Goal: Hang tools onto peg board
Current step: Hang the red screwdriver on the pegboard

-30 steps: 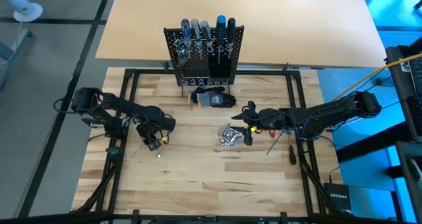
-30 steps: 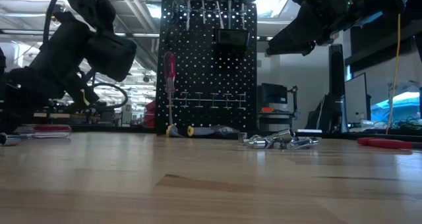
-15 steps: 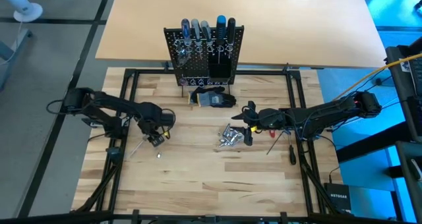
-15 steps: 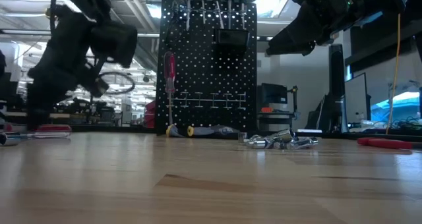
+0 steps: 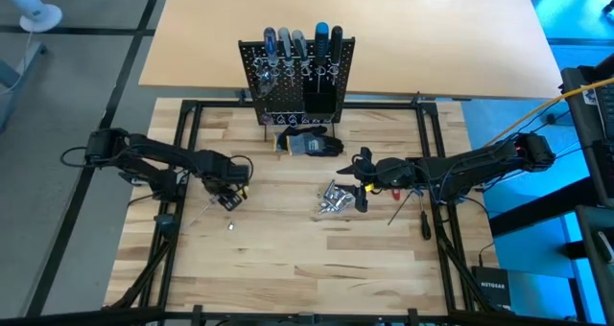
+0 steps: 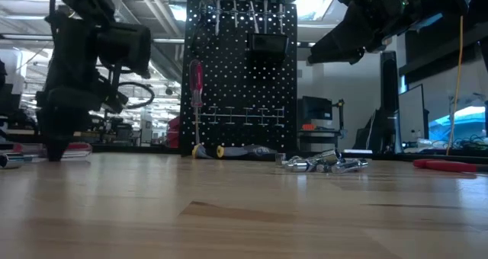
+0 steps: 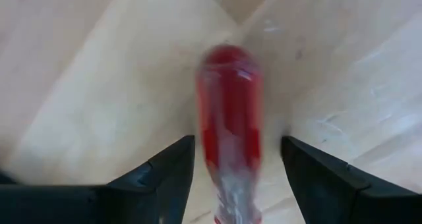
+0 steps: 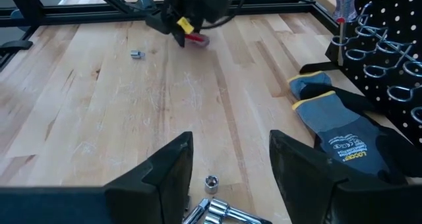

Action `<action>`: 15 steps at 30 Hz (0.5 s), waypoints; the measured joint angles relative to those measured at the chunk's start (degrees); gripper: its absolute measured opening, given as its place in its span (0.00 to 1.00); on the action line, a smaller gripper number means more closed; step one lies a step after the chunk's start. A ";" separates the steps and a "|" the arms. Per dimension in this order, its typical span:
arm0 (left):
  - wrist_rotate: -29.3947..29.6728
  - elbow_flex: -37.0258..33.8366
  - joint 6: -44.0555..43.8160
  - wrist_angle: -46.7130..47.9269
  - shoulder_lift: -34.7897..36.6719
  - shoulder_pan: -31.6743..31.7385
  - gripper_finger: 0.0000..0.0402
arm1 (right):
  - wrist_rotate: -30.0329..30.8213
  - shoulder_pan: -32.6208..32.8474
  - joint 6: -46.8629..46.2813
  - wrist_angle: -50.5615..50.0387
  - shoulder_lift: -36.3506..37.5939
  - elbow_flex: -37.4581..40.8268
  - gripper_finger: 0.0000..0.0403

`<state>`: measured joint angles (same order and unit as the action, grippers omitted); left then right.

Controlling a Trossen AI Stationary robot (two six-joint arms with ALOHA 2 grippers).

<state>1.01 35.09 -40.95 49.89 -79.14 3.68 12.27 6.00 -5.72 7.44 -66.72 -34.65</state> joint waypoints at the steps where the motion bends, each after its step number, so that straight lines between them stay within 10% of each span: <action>1: -0.44 -0.76 0.36 -1.06 0.15 0.02 0.55 | -0.02 0.00 0.00 0.00 0.00 0.00 0.49; 15: 0.88 -2.47 1.40 -3.86 0.66 -0.38 0.38 | -0.04 0.00 0.01 0.04 0.00 0.00 0.49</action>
<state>1.89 32.62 -39.54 46.03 -78.48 3.31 12.23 6.00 -5.71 7.49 -66.72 -34.65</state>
